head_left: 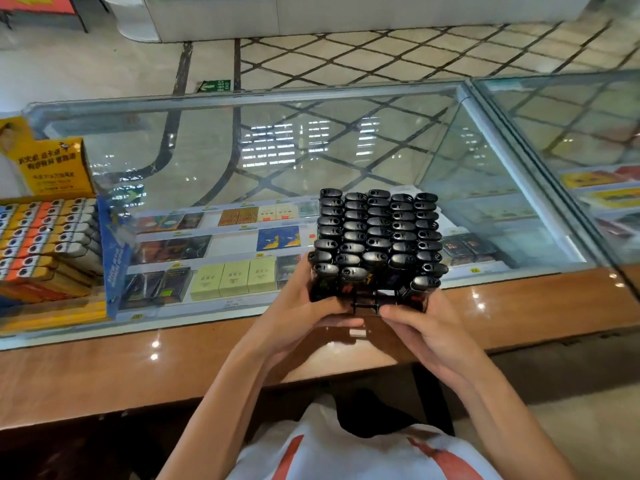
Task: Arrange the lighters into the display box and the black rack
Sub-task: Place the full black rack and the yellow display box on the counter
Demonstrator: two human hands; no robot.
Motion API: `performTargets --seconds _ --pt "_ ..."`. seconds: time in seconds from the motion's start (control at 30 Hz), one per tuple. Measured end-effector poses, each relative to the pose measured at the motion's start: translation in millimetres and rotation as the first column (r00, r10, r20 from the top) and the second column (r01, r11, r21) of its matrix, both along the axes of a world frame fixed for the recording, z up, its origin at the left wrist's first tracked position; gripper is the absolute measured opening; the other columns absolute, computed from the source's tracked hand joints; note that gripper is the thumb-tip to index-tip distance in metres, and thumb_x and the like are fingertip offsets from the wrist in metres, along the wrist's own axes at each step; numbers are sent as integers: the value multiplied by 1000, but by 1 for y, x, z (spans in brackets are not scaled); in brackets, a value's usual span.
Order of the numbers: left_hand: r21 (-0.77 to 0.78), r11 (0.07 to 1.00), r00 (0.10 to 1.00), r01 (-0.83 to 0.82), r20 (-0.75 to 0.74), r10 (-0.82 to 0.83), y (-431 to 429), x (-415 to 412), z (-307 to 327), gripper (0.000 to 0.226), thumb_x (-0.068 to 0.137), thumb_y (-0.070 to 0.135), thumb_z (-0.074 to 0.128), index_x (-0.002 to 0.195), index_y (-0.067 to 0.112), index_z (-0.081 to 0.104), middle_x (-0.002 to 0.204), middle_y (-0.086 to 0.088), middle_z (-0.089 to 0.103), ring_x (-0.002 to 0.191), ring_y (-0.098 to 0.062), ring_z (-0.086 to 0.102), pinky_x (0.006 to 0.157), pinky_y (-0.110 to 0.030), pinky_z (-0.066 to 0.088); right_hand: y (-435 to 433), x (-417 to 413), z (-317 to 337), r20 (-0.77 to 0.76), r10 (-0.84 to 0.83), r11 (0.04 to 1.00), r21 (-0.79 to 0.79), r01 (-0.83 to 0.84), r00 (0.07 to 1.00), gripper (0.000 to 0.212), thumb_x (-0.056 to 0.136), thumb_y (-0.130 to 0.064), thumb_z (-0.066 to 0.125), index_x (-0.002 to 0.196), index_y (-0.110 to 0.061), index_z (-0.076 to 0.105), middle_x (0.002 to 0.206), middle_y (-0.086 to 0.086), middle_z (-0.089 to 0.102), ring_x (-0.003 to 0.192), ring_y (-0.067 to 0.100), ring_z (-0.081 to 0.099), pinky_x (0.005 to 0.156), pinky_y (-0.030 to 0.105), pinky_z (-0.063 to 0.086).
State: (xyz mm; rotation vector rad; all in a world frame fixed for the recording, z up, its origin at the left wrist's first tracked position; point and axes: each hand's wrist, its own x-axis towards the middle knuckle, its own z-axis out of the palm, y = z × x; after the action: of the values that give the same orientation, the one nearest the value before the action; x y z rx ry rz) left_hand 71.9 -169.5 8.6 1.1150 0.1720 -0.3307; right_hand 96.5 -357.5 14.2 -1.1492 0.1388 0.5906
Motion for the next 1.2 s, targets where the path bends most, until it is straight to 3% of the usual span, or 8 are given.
performTargets --seconds 0.13,0.37,0.57,0.77,0.87,1.0,1.1,1.2 --pt "79 993 995 93 14 -95 -20 17 -5 55 72 -3 68 122 3 46 110 -16 67 94 -34 68 69 -35 58 -24 -2 0 -16 -78 996 -41 77 997 47 76 20 58 120 6 50 111 24 66 103 31 66 87 35 54" --pt "111 936 938 334 62 -342 -78 47 3 70 63 -4 75 123 -9 39 106 -21 63 84 -35 64 65 -40 58 -77 -19 6 -22 -317 948 5 318 948 56 64 8 66 118 -2 53 115 20 65 106 28 65 82 28 55" --pt "110 853 846 510 118 -521 -143 62 5 62 66 -14 69 120 -15 38 88 -10 67 71 -23 63 60 -32 56 -128 -38 6 -5 -498 865 69 497 867 55 71 20 56 124 8 45 121 28 59 113 34 60 98 43 46" --pt "234 750 737 619 159 -657 -227 68 0 50 76 -25 55 122 -10 41 93 -13 63 73 -20 63 60 -29 53 -192 -60 7 31 -660 751 62 657 751 41 75 29 43 108 7 52 99 18 68 100 28 66 88 31 54" --pt "230 705 687 671 165 -708 -280 68 -2 54 75 -24 57 124 -5 41 97 -13 62 74 -19 65 61 -26 54 -237 -73 6 56 -697 717 57 695 715 36 74 29 44 101 8 52 84 12 70 79 18 70 70 21 56" --pt "246 641 609 727 199 -767 -364 66 -6 52 74 -11 68 121 -8 46 98 -10 67 77 -20 67 63 -26 54 -314 -93 -2 95 -750 661 66 748 654 34 77 32 39 95 3 46 57 -1 64 48 1 60 45 8 45" --pt "258 583 547 770 203 -812 -434 61 -7 46 73 0 74 111 -11 51 95 -15 68 74 -25 66 66 -29 53 -375 -109 -2 144 -777 624 51 780 612 32 76 28 45 97 5 49 69 0 68 66 7 67 57 13 49" --pt "257 523 484 813 202 -852 -501 54 -7 42 74 1 74 109 -9 54 95 -16 68 76 -23 66 66 -29 53 -432 -122 -3 120 -843 535 89 840 524 44 72 27 48 111 9 47 92 14 66 87 18 68 70 19 53"
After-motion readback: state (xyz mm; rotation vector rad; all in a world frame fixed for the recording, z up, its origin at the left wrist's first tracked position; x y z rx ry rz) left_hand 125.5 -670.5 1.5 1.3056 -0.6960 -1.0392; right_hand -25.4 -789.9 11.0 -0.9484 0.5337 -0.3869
